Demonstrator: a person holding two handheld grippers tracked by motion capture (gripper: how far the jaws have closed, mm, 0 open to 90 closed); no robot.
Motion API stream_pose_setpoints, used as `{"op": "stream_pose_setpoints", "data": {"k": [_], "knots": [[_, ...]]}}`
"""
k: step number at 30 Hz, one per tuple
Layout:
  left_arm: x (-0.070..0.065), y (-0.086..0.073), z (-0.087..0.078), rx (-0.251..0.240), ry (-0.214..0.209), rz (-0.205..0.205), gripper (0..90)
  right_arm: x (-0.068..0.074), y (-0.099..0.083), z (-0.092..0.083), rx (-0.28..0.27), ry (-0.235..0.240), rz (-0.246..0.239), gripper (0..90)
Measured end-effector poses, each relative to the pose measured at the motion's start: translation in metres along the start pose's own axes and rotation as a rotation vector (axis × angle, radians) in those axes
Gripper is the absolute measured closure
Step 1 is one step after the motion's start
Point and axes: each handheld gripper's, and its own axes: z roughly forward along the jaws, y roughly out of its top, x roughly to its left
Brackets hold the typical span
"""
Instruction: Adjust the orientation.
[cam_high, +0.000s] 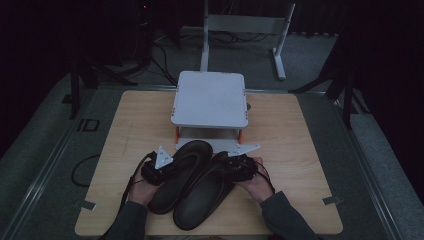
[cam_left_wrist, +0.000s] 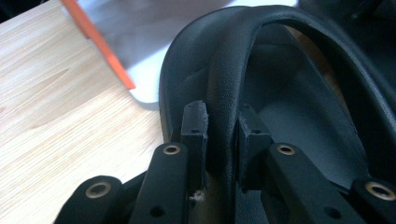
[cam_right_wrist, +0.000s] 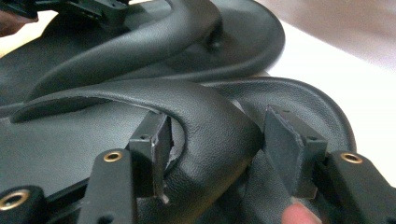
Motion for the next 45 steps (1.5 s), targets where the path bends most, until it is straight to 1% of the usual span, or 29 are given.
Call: {"op": "stream_pose_setpoints", "data": {"k": [2, 6, 9, 11, 16, 19, 21, 22, 24, 27, 28, 29, 31, 33, 34, 36, 39, 40, 41, 43, 44, 45], "knots": [[-0.002, 0.001, 0.001, 0.001, -0.004, 0.011, 76.2, 0.001, 0.0, 0.001, 0.001, 0.002, -0.003, 43.0], [-0.004, 0.002, 0.001, 0.004, -0.005, 0.018, 75.3, 0.002, 0.001, 0.004, -0.002, 0.001, 0.0, 43.0], [-0.005, 0.001, -0.001, 0.004, -0.006, 0.019, 75.5, 0.002, 0.001, 0.003, -0.002, 0.002, -0.002, 43.1], [-0.005, 0.0, -0.003, 0.011, -0.013, 0.028, 75.5, 0.001, 0.001, 0.003, -0.001, 0.001, -0.003, 43.3], [-0.006, -0.001, -0.002, 0.008, -0.011, 0.026, 73.4, 0.001, 0.002, 0.004, 0.001, 0.0, -0.007, 43.5], [-0.006, -0.002, -0.002, 0.002, -0.012, 0.017, 73.3, 0.002, 0.002, 0.004, 0.004, -0.003, -0.016, 43.8], [-0.006, -0.002, -0.002, -0.004, -0.015, 0.009, 73.2, 0.004, 0.002, 0.005, 0.008, 0.012, -0.028, 43.9], [-0.007, -0.002, -0.003, -0.006, -0.007, 0.013, 73.3, 0.005, 0.002, 0.005, 0.009, 0.015, -0.034, 43.9], [-0.006, -0.002, -0.003, -0.008, -0.007, 0.007, 74.0, 0.006, 0.002, 0.005, 0.017, 0.019, -0.039, 44.0], [-0.003, -0.002, -0.003, -0.01, 0.0, 0.004, 74.7, 0.008, 0.002, 0.005, 0.035, 0.035, -0.05, 44.2], [-0.001, -0.002, -0.003, -0.006, 0.004, 0.01, 75.0, 0.009, 0.002, 0.007, 0.045, 0.037, -0.054, 44.8], [0.0, -0.002, -0.003, -0.008, 0.003, 0.004, 75.0, 0.01, 0.002, 0.008, 0.057, 0.029, -0.055, 45.2], [0.001, -0.002, -0.003, -0.007, 0.005, 0.001, 75.0, 0.01, 0.002, 0.01, 0.058, 0.019, -0.043, 45.2], [0.002, -0.003, -0.002, -0.01, -0.003, 0.003, 75.0, 0.012, 0.003, 0.011, 0.058, -0.011, -0.041, 45.1], [0.002, -0.003, -0.002, -0.012, -0.007, 0.005, 75.0, 0.012, 0.004, 0.011, 0.058, -0.028, -0.044, 45.2], [0.001, -0.002, -0.002, -0.013, -0.011, 0.025, 75.9, 0.011, 0.006, 0.012, 0.049, -0.057, -0.052, 45.5], [0.003, -0.001, -0.002, -0.005, -0.024, 0.041, 76.3, 0.01, 0.009, 0.014, 0.06, -0.052, -0.061, 45.4], [0.004, -0.001, -0.003, -0.004, -0.03, 0.047, 76.3, 0.01, 0.009, 0.014, 0.061, -0.057, -0.066, 45.5], [0.005, -0.001, -0.003, -0.003, -0.036, 0.049, 76.3, 0.011, 0.01, 0.015, 0.062, -0.061, -0.061, 45.5], [0.007, -0.001, -0.002, -0.006, -0.043, 0.04, 75.5, 0.011, 0.011, 0.016, 0.058, -0.067, -0.066, 45.3], [0.008, -0.002, -0.001, -0.011, -0.051, 0.03, 73.6, 0.011, 0.011, 0.017, 0.053, -0.066, -0.057, 44.9], [0.008, -0.002, -0.002, -0.025, -0.059, 0.012, 69.7, 0.01, 0.011, 0.017, 0.052, -0.065, -0.051, 43.1]]}}
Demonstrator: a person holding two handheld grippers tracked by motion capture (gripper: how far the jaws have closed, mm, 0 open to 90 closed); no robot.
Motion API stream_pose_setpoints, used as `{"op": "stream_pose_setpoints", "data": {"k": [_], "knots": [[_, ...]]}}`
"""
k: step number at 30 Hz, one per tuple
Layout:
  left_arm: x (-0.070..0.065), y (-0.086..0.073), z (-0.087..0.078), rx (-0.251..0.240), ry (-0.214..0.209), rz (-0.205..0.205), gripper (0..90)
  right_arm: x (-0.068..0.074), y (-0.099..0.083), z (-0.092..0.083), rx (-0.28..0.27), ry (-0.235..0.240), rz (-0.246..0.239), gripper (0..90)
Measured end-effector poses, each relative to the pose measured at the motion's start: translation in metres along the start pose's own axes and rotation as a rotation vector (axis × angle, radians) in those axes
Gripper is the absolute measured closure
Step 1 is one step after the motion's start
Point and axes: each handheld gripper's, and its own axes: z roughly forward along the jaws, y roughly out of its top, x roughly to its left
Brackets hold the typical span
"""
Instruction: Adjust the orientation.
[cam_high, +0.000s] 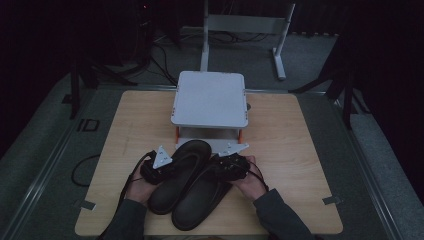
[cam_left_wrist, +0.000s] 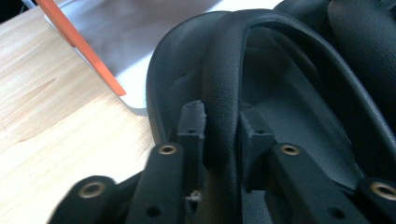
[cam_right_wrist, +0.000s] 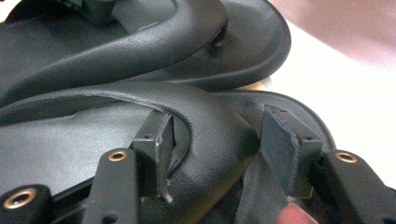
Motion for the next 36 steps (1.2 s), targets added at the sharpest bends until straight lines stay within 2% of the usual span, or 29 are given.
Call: {"op": "stream_pose_setpoints", "data": {"k": [1, 6, 9, 12, 14, 19, 22, 26, 27, 28, 29, 30, 33, 36], "knots": [[0.0, 0.0, -0.001, -0.011, 0.0, -0.009, 65.1, -0.001, -0.001, 0.0, -0.002, 0.004, 0.007, 41.1], [-0.003, 0.004, -0.013, -0.058, 0.031, -0.059, 55.6, -0.005, -0.004, -0.005, -0.009, 0.011, 0.028, 36.3], [-0.01, 0.004, -0.023, -0.079, 0.019, -0.078, 53.4, -0.006, -0.007, -0.01, -0.023, 0.01, 0.029, 35.3], [-0.019, 0.001, -0.029, -0.071, 0.022, -0.092, 52.2, -0.005, -0.009, -0.012, -0.032, 0.006, 0.027, 36.4], [-0.025, -0.002, -0.033, -0.086, 0.004, -0.101, 51.4, -0.005, -0.009, -0.011, -0.03, 0.013, 0.026, 42.5], [-0.031, -0.003, -0.036, -0.082, -0.017, -0.107, 50.5, 0.0, -0.001, -0.004, -0.013, 0.02, -0.015, 43.1], [-0.033, -0.001, -0.039, -0.09, -0.034, -0.11, 50.5, 0.0, 0.001, -0.002, -0.01, 0.013, -0.005, 38.4], [-0.04, 0.001, -0.045, -0.114, -0.083, -0.129, 49.4, -0.003, -0.003, -0.008, -0.025, 0.018, 0.002, 33.8], [-0.04, 0.001, -0.045, -0.114, -0.083, -0.129, 48.3, -0.003, -0.003, -0.008, -0.025, 0.018, 0.002, 33.8], [-0.049, 0.001, -0.044, -0.11, -0.102, -0.114, 46.7, -0.004, -0.003, -0.013, -0.039, 0.024, 0.0, 31.9], [-0.053, 0.0, -0.042, -0.1, -0.104, -0.096, 45.7, -0.005, -0.002, -0.015, -0.057, 0.043, 0.009, 31.9], [-0.053, 0.0, -0.042, -0.1, -0.104, -0.096, 44.4, -0.005, 0.0, -0.017, -0.071, 0.055, 0.014, 31.7], [-0.064, 0.0, -0.027, -0.059, -0.103, -0.076, 40.8, -0.004, 0.003, -0.023, -0.099, 0.052, 0.017, 31.5], [-0.069, 0.0, -0.018, -0.036, -0.108, -0.071, 39.0, -0.004, 0.001, -0.027, -0.082, 0.043, 0.015, 33.6]]}}
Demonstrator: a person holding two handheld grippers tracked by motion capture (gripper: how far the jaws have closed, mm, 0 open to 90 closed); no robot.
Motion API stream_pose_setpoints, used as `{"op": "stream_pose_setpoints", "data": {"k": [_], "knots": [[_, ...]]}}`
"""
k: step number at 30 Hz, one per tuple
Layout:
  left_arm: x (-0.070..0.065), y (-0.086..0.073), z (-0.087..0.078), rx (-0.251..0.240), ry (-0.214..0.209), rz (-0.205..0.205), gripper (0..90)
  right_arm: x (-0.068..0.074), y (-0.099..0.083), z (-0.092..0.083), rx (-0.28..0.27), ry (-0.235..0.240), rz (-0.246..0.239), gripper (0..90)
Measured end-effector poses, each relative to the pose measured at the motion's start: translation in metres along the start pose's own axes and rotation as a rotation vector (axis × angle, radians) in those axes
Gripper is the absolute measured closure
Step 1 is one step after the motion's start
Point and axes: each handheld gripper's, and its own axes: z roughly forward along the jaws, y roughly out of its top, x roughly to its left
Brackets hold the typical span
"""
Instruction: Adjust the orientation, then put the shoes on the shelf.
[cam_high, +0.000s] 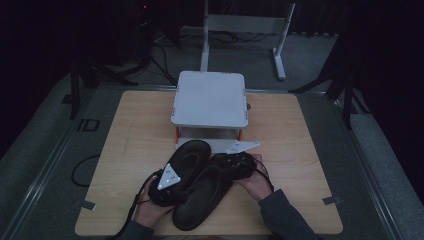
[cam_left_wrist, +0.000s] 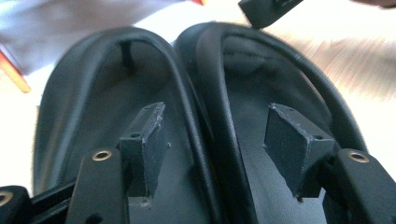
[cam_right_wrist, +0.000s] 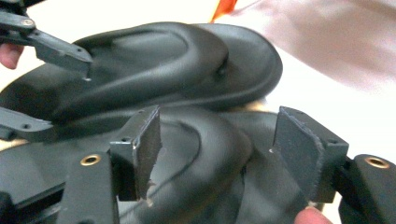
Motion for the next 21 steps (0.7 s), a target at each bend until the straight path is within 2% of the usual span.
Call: {"op": "stream_pose_setpoints", "data": {"k": [2, 3, 5, 7, 9, 15, 18, 20, 21], "knots": [[-0.004, 0.0, 0.005, 0.018, 0.0, 0.002, 39.0, 0.0, -0.002, -0.001, 0.009, -0.009, 0.002, 33.7], [-0.007, -0.001, 0.007, 0.026, 0.011, 0.014, 39.6, -0.001, -0.009, -0.003, 0.011, -0.001, 0.024, 33.9], [-0.01, -0.002, 0.01, 0.036, 0.024, 0.018, 39.3, -0.004, -0.015, -0.005, 0.012, -0.004, 0.036, 33.8], [-0.01, -0.004, 0.013, 0.05, 0.041, 0.018, 39.3, -0.007, -0.02, -0.007, 0.001, 0.004, 0.063, 33.8], [-0.01, -0.006, 0.015, 0.054, 0.041, 0.013, 39.5, -0.009, -0.025, -0.009, -0.006, 0.0, 0.078, 33.8], [-0.011, -0.006, 0.016, 0.065, 0.067, 0.023, 42.7, -0.015, -0.035, -0.018, -0.019, -0.008, 0.107, 33.8], [-0.015, -0.005, 0.018, 0.076, 0.1, 0.047, 43.0, -0.018, -0.039, -0.023, -0.031, -0.008, 0.125, 33.8], [-0.015, -0.005, 0.018, 0.076, 0.1, 0.047, 43.0, -0.019, -0.04, -0.025, -0.032, -0.012, 0.131, 33.8], [-0.018, -0.005, 0.021, 0.083, 0.115, 0.063, 43.0, -0.019, -0.04, -0.025, -0.032, -0.012, 0.131, 33.8]]}}
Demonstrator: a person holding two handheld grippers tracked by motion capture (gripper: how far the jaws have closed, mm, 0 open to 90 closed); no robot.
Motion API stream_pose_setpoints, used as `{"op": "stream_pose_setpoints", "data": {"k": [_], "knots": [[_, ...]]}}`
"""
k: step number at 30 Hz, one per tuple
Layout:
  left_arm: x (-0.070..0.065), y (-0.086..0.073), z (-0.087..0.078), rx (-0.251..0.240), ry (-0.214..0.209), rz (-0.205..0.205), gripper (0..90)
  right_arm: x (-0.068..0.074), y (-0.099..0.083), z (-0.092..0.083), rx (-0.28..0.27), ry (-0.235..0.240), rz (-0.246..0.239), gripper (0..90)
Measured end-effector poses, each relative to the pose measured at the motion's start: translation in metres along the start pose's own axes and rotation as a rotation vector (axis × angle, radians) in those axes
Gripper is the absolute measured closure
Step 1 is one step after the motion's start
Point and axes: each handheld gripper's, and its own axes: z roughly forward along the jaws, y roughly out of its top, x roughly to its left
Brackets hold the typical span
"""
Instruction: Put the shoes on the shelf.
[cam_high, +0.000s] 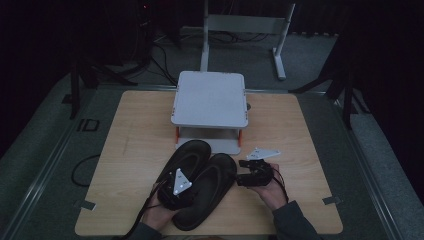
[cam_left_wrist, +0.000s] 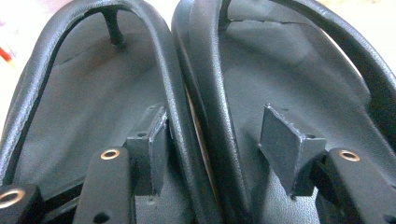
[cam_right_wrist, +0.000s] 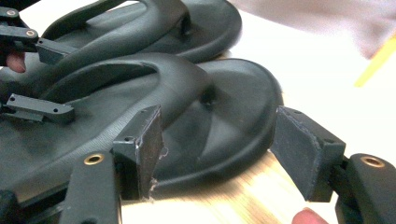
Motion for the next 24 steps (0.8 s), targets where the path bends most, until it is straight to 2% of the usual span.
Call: {"op": "stream_pose_setpoints", "data": {"k": [2, 5, 12, 15, 18, 22, 24], "knots": [[-0.001, 0.001, 0.001, 0.002, 0.005, -0.004, 43.0, -0.006, -0.005, -0.005, -0.008, -0.011, 0.02, 33.8], [0.0, 0.001, 0.001, -0.005, 0.012, -0.018, 46.8, -0.011, -0.007, -0.007, -0.017, 0.004, 0.045, 33.8], [0.002, 0.001, 0.001, -0.02, 0.04, -0.043, 64.1, -0.016, -0.009, -0.007, -0.021, 0.002, 0.062, 33.8], [0.0, 0.002, 0.001, -0.009, 0.059, -0.023, 70.1, -0.017, -0.011, -0.008, -0.026, 0.005, 0.065, 33.8], [-0.002, 0.002, 0.001, -0.01, 0.064, -0.025, 72.1, -0.018, -0.011, -0.008, -0.025, 0.001, 0.069, 33.8], [0.001, 0.002, 0.0, -0.012, 0.073, -0.059, 74.4, -0.02, -0.012, -0.01, -0.028, -0.004, 0.079, 33.8], [0.003, 0.002, -0.001, -0.015, 0.063, -0.06, 74.8, -0.022, -0.013, -0.011, -0.035, -0.01, 0.083, 33.8]]}}
